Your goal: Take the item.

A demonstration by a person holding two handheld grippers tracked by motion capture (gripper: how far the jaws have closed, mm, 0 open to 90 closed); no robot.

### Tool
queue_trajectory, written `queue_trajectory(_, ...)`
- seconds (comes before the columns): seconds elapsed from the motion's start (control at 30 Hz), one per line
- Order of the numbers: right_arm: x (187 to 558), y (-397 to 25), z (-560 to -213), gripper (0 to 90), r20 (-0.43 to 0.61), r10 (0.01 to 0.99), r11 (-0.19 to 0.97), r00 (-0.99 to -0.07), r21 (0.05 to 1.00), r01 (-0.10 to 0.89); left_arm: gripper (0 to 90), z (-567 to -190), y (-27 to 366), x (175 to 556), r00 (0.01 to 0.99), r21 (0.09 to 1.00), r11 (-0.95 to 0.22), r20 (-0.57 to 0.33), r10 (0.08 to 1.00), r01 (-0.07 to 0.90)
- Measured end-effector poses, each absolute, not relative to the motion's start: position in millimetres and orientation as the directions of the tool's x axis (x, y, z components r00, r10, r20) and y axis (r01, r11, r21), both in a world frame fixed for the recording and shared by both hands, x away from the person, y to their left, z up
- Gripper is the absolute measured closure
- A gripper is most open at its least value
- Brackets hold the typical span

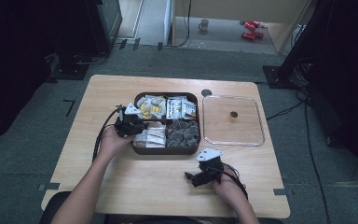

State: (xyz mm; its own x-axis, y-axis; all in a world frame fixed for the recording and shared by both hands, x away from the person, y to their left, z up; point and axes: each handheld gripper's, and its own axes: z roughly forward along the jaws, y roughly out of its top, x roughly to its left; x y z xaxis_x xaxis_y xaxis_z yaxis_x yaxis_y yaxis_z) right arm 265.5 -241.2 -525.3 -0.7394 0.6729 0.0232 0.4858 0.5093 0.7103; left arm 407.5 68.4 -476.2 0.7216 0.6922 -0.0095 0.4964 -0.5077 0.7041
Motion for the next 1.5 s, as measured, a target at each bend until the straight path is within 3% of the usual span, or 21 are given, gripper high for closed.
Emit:
queue_trajectory(0.2,265.2,-241.1,-525.3,0.0,0.024,0.676,0.507,-0.737,0.710,0.488,78.0,-476.9,66.8,408.8,0.731,0.709,-0.510,-0.011,0.682,0.487)
queue_trajectory(0.37,265.1,-241.1,-525.3,0.0,0.024,0.676,0.507,-0.736,0.710,0.489,89.8,-474.9,69.0,408.6,0.740,0.714,-0.506,-0.026,0.672,0.484)
queue_trajectory(0.63,265.1,-241.1,-525.3,0.0,0.024,0.677,0.507,-0.736,0.710,0.489,89.7,-474.0,68.9,408.8,0.748,0.713,-0.511,-0.029,0.663,0.480)
queue_trajectory(0.77,265.1,-241.1,-525.3,0.0,0.023,0.677,0.507,-0.736,0.710,0.488,80.0,-472.7,68.9,409.8,0.756,0.720,-0.507,-0.038,0.653,0.474)
queue_trajectory(1.1,265.1,-241.1,-525.3,0.0,0.023,0.677,0.507,-0.736,0.710,0.489,71.5,-471.0,68.4,410.2,0.778,0.747,-0.503,-0.029,0.628,0.434)
queue_trajectory(1.33,265.1,-241.1,-525.3,0.0,0.023,0.677,0.507,-0.736,0.710,0.489,77.9,-475.0,65.0,410.1,0.781,0.729,-0.533,-0.004,0.624,0.429)
queue_trajectory(1.5,265.1,-241.1,-525.3,0.0,0.024,0.677,0.507,-0.736,0.710,0.489,88.1,-474.2,65.8,409.8,0.778,0.729,-0.539,0.014,0.628,0.422)
